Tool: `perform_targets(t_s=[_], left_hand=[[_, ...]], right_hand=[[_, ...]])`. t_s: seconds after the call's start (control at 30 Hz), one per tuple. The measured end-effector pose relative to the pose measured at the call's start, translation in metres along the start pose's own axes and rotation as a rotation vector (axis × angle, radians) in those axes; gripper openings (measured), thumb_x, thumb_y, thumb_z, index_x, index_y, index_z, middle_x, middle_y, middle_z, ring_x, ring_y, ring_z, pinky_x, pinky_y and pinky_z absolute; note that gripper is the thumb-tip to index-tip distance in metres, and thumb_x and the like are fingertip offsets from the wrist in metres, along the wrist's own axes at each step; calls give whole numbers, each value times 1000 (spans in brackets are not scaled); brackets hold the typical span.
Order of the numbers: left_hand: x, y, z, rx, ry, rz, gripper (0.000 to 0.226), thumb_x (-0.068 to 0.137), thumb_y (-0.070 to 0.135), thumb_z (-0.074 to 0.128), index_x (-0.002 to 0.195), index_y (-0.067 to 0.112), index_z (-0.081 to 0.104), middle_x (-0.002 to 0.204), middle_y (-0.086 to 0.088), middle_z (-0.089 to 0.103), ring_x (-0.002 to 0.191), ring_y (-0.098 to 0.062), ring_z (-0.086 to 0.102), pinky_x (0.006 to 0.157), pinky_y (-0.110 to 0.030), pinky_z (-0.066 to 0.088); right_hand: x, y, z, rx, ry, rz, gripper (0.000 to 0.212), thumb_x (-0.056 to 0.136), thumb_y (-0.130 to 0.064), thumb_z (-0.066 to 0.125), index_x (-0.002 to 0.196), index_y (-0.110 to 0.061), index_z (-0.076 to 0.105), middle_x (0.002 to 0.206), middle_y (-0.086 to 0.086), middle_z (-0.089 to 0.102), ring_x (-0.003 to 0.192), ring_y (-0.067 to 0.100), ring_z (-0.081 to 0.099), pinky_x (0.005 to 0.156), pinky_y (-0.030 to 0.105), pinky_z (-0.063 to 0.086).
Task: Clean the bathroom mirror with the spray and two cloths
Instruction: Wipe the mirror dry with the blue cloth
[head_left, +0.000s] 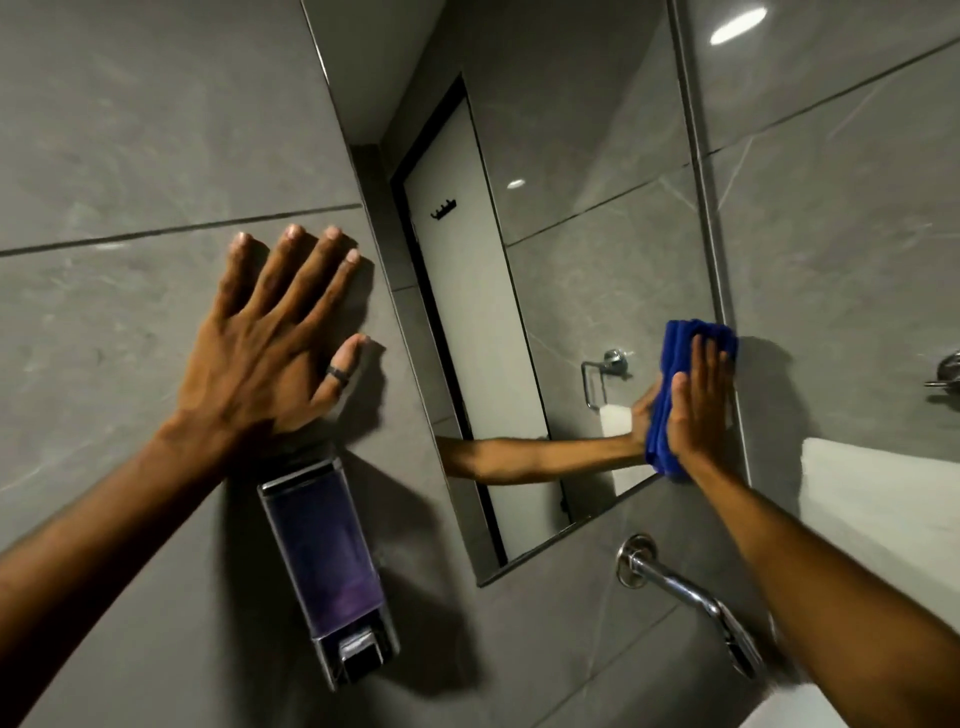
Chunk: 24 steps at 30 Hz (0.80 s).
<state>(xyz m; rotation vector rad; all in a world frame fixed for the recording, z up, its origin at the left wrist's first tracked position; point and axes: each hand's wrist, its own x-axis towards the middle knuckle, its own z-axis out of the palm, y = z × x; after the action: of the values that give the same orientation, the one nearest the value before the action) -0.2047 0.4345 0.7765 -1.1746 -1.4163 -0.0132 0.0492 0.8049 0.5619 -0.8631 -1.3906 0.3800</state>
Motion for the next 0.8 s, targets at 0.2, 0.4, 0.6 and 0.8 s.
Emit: perform_targets(t_s=[0.2,0.4,0.6,0.8], left_hand=[[2,0,0,4,29,2,79,98,59,24,165,18,14,174,-8,10,162,-30,5,130,-58,5],[4,1,-2,-8,-12,-6,78,99,59,21,165,19,11,174,-8,6,162,-30,2,130,-57,2],[11,-8,-13,-42,-25,23,74,99,55,22,163,18,20,171,-11,20,160,-32,12,130,-57,3],[71,-48,-29,-59,-12,-94,73,98,61,16,163,27,14,172,-10,12,160,-34,7,129,-60,-2]], right_hand=[[20,-15,8,14,80,152,59,103,-36,21,157,-15,9,167,9,7,155,27,5,125,44,5],[-35,-149,41,-42,-14,-283,58,102,-42,18,155,-27,2,166,8,13,154,26,6,125,50,9],[-74,-264,60,-106,-137,-752,60,102,-42,23,158,-27,7,167,4,7,155,24,-1,126,48,4],[4,-259,47,-125,-126,-772,62,100,-41,27,157,-30,7,167,-2,5,155,17,-2,126,41,0]])
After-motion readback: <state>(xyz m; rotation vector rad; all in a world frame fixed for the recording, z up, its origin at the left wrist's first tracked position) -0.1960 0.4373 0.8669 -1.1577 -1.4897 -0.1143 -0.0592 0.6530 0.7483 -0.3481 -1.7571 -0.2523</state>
